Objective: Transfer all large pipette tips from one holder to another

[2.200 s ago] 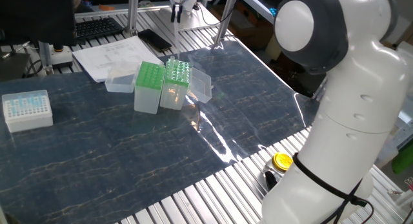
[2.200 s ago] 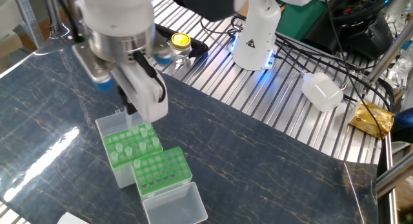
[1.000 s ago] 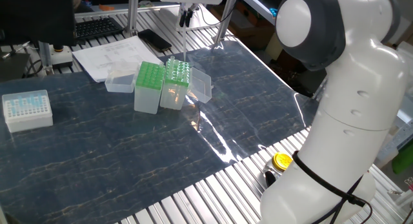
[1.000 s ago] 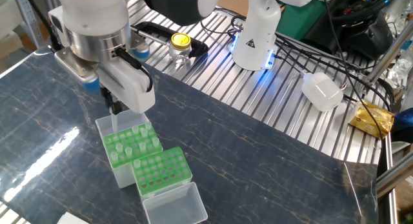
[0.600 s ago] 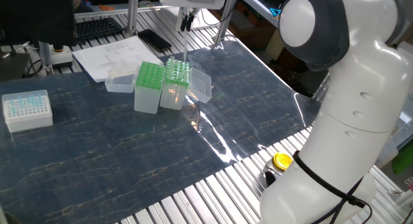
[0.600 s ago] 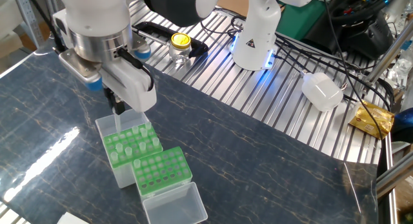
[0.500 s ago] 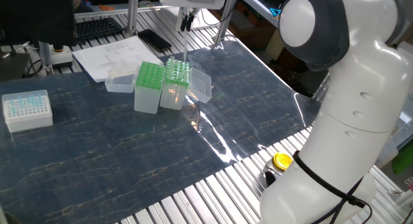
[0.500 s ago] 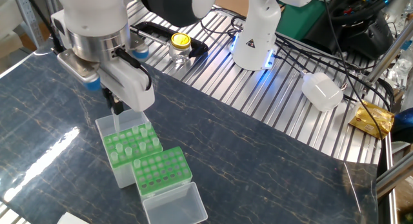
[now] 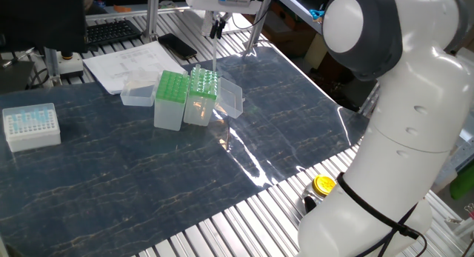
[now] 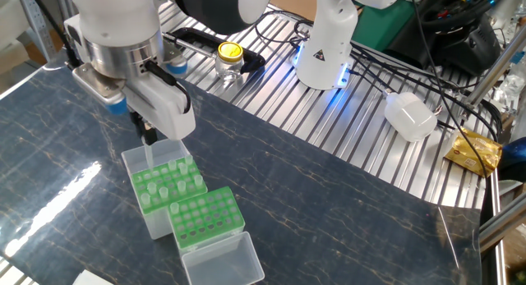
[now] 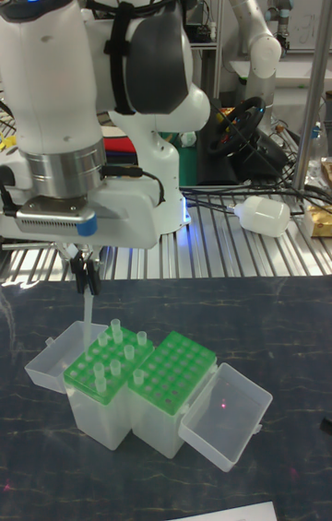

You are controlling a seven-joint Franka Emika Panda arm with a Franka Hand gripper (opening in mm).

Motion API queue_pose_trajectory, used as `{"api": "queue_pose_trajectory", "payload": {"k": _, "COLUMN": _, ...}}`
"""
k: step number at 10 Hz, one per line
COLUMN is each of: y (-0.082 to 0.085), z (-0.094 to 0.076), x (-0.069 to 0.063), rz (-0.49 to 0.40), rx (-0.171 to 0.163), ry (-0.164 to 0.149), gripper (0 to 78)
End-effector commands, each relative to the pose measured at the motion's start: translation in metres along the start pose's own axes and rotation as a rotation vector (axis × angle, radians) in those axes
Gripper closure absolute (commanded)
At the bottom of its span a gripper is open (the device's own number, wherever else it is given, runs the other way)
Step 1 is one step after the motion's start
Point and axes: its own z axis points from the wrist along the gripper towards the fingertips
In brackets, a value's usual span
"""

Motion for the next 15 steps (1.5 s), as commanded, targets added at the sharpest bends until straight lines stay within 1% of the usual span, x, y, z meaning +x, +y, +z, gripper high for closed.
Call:
{"api": "queue_pose_trajectory", "payload": {"k": 1, "y": 0.0, "z": 0.0, "x": 0.003, "rz": 0.008, "rx": -0.005, "ry": -0.002, "gripper": 76.4}}
{"api": "queue_pose_trajectory", "payload": {"k": 2, "y": 0.0, "z": 0.004, "x": 0.007, "rz": 0.013, "rx": -0.013, "ry": -0.007, "gripper": 76.4}}
{"api": "queue_pose_trajectory", "payload": {"k": 3, "y": 0.0, "z": 0.007, "x": 0.008, "rz": 0.012, "rx": -0.014, "ry": -0.008, "gripper": 76.4}}
{"api": "queue_pose_trajectory", "payload": {"k": 6, "y": -0.004, "z": 0.011, "x": 0.008, "rz": 0.005, "rx": -0.025, "ry": -0.007, "gripper": 76.4}}
{"api": "queue_pose_trajectory", "payload": {"k": 8, "y": -0.008, "z": 0.017, "x": 0.01, "rz": 0.002, "rx": -0.038, "ry": -0.009, "gripper": 76.4}}
{"api": "queue_pose_trajectory", "payload": {"k": 11, "y": -0.013, "z": 0.026, "x": 0.013, "rz": -0.011, "rx": -0.046, "ry": -0.012, "gripper": 76.4}}
{"api": "queue_pose_trajectory", "payload": {"k": 12, "y": -0.013, "z": 0.03, "x": 0.014, "rz": -0.015, "rx": -0.045, "ry": -0.008, "gripper": 76.4}}
{"api": "queue_pose_trajectory", "payload": {"k": 14, "y": -0.01, "z": 0.037, "x": 0.019, "rz": 0.0, "rx": -0.045, "ry": -0.009, "gripper": 76.4}}
{"api": "queue_pose_trajectory", "payload": {"k": 15, "y": -0.008, "z": 0.039, "x": 0.018, "rz": 0.025, "rx": -0.051, "ry": -0.001, "gripper": 76.4}}
